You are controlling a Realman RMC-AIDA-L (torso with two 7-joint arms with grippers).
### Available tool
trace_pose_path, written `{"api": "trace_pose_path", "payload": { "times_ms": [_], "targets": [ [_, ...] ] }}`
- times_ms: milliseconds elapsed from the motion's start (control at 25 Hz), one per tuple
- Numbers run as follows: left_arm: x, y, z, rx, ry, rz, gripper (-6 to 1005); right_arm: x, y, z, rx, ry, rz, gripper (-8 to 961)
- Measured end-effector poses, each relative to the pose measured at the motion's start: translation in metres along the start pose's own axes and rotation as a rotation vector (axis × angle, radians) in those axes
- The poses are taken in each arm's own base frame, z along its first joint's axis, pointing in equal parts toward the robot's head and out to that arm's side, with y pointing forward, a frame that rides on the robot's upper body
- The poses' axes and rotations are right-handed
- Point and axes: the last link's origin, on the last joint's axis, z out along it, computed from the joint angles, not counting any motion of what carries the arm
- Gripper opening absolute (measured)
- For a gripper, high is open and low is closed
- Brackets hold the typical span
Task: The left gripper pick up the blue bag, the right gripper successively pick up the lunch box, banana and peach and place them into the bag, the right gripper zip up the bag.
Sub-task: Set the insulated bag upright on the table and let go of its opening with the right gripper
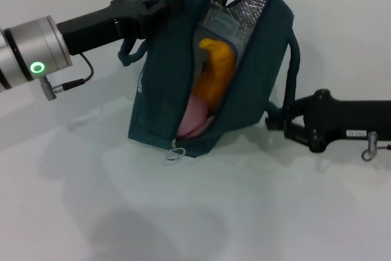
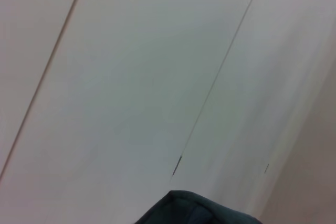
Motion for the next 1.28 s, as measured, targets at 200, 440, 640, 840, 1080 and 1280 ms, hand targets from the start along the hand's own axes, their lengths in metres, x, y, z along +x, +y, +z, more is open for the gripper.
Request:
{"api": "trace_pose_path", "payload": {
  "times_ms": [200, 440, 640, 840, 1080, 1280],
  "targets": [
    [-0.01, 0.001, 0.0, -0.004, -0.002, 0.026, 41, -0.001, -0.002, -0.007, 0.074, -0.139, -0.022, 117],
    [-0.026, 0.006, -0.01, -0.009, 0.06, 0.047, 41, -0.005, 0.005, -0.019, 0.091, -0.272, -0.057, 70],
    [-0.042, 0.025, -0.029, -0.055, 0.207, 0.13, 41, -0.013, 0.008, -0.038, 0.058, -0.338, -0.067, 72],
    [-0.06, 0.041, -0.041, -0.079, 0.279, 0.178, 41, -0.021, 0.013, -0.057, 0.008, -0.386, -0.042, 74],
    [-0.074, 0.042, -0.039, -0.04, 0.276, 0.148, 41, -0.026, 0.009, -0.068, -0.002, -0.382, 0.002, 76],
    [-0.084, 0.044, -0.04, 0.004, 0.294, 0.202, 41, -0.018, 0.007, -0.063, 0.007, -0.327, 0.04, 78]
  ]
}}
